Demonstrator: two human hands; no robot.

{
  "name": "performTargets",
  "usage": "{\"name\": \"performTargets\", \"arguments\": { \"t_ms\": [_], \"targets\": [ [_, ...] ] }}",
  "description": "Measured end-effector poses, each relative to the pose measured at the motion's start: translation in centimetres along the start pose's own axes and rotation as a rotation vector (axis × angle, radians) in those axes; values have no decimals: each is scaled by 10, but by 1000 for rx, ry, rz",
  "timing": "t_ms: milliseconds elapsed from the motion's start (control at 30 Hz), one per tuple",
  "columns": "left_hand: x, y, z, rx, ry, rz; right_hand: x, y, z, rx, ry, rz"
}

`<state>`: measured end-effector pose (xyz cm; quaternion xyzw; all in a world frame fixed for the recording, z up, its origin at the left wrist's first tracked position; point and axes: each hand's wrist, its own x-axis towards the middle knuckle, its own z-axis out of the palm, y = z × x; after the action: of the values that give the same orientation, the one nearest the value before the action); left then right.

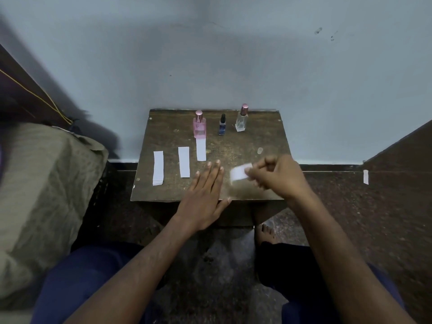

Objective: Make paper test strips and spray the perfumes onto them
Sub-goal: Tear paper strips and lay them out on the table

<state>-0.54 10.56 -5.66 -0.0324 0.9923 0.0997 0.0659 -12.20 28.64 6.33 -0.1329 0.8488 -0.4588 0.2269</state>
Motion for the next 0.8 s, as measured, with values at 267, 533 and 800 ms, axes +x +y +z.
{"name": "performTargets", "arguments": {
  "t_ms": [267, 533, 800],
  "targets": [
    [3, 6, -4, -24, -25, -36, -21, -20, 2, 1238, -479, -35],
    [3, 2, 2, -56, 21, -30, 12, 1, 25, 491, -91, 120],
    [3, 4, 0, -29, -8, -35, 30, 29, 36, -119, 59, 68]
  ]
}}
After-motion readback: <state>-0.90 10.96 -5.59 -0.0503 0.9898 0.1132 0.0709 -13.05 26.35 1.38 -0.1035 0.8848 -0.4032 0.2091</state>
